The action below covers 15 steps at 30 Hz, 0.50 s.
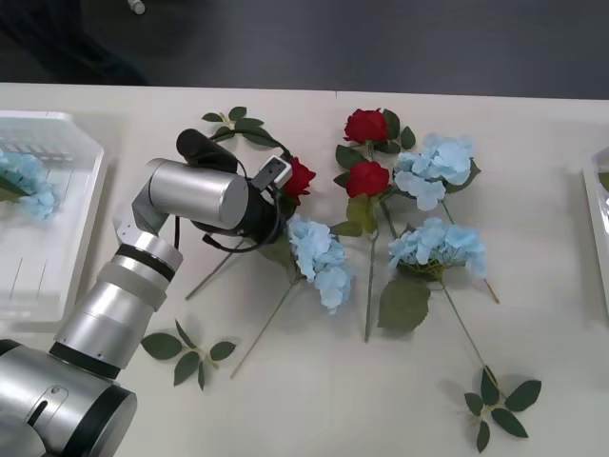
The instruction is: Put the red flowers into the right box and the blue flowers into the left box
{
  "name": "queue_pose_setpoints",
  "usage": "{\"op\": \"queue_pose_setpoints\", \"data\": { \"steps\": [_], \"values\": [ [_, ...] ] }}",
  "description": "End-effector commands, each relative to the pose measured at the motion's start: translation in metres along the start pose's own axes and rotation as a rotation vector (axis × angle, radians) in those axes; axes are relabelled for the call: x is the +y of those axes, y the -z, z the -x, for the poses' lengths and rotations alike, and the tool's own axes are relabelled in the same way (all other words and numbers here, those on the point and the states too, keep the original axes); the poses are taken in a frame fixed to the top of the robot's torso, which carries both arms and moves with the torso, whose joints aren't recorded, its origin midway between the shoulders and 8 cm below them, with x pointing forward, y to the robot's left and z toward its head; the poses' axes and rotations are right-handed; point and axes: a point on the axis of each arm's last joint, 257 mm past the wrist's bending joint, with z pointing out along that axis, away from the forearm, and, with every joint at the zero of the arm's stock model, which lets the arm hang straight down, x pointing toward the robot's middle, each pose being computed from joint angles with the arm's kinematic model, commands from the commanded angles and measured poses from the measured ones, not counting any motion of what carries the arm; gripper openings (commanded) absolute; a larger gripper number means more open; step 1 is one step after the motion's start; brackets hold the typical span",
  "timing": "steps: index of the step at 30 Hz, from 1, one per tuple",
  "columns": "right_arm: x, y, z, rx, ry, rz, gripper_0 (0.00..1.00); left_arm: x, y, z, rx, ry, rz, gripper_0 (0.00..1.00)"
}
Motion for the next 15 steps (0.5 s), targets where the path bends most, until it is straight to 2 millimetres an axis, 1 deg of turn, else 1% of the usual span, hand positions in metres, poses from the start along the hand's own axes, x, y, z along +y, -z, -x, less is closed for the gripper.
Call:
{"op": "queue_pose_setpoints", "data": {
  "steps": [1,3,4,6,7,8,10,13,15],
  "values": [
    [0.016,0.031,0.048,-0.073,-0.111,0.145,0.93,0.000,0.013,0.048,-0.103,-0.003,0.008,0.00],
    [0.030,0.054,0.067,-0.089,-0.190,0.276,0.93,-0.001,0.015,0.056,-0.134,0.003,0.003,0.00],
    [0.032,0.063,0.073,-0.094,-0.209,0.310,0.93,0.000,0.016,0.059,-0.145,0.004,0.002,0.00],
    [0.034,0.086,0.086,-0.096,-0.235,0.382,0.93,-0.001,0.019,0.067,-0.177,0.011,-0.010,0.00],
    [0.033,0.091,0.087,-0.093,-0.235,0.392,0.93,-0.001,0.021,0.070,-0.188,0.013,-0.014,0.00],
    [0.033,0.101,0.088,-0.084,-0.229,0.417,0.93,-0.002,0.026,0.076,-0.210,0.017,-0.027,0.00],
    [0.039,0.116,0.086,-0.063,-0.207,0.471,0.93,-0.004,0.038,0.090,-0.258,0.022,-0.054,0.00],
    [0.047,0.126,0.079,-0.044,-0.112,0.534,0.93,-0.004,0.058,0.106,-0.322,0.020,-0.084,0.00],
    [0.055,0.128,0.070,-0.037,-0.030,0.564,0.93,-0.005,0.079,0.119,-0.381,0.023,-0.111,0.00]
  ]
}}
